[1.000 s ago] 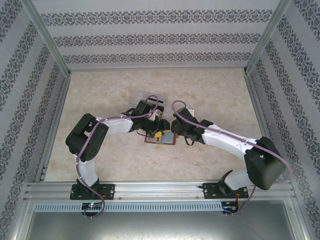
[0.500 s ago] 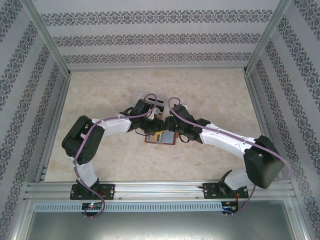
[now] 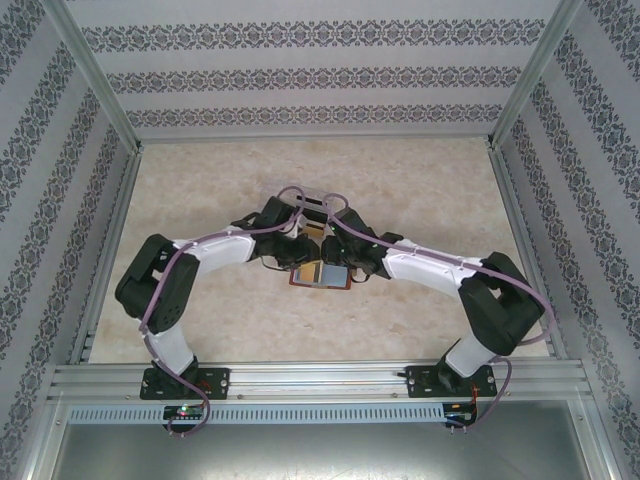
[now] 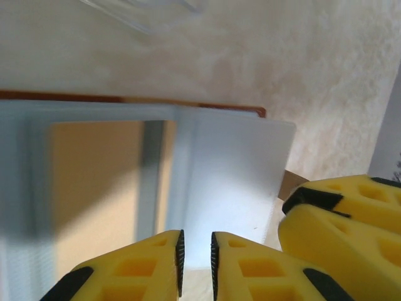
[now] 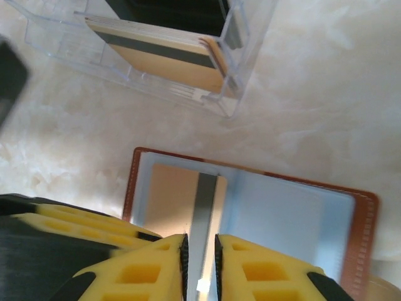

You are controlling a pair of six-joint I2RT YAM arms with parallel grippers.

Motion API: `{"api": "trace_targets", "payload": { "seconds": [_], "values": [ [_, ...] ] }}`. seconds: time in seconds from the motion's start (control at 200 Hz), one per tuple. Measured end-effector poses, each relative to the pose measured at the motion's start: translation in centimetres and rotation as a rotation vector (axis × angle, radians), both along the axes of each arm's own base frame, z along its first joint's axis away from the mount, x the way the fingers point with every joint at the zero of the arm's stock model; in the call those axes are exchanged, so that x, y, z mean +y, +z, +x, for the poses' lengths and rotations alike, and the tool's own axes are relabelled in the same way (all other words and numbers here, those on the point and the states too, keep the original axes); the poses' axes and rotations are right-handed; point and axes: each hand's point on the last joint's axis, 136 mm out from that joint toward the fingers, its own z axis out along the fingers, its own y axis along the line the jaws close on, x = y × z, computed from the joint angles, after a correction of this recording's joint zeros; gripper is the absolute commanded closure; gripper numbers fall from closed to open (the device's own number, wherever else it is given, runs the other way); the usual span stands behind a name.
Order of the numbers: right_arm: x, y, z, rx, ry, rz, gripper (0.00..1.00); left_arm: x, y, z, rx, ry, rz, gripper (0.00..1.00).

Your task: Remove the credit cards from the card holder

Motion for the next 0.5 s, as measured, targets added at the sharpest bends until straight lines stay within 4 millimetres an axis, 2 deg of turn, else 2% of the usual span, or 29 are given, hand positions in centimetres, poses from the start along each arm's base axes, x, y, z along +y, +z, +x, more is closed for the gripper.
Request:
{"api": "trace_targets", "payload": {
  "seconds": [0.085, 0.185, 0.335, 0.5],
  "values": [
    [0.6, -0.7, -0.1, 0.033, 0.008, 0.026, 0.77, 1.7, 0.4, 0.6, -0.013, 0.048, 0.023, 0.76],
    [0.9, -1.8, -0.2, 0.081, 0.003, 0.041, 0.77, 2.9, -0.1, 1.1, -0.009, 0.085, 0.046, 0.76],
    [0.9, -3.1, -0.2, 0.142, -0.024, 0.066, 0.79, 3.2, -0.9, 0.7, 0.019, 0.09, 0.057, 0.76],
    [0.6, -3.4, 0.1, 0.167, -0.066, 0.085, 0.83, 3.2, -2.8, 0.4, 0.076, 0.101, 0.076, 0.8]
  ]
}}
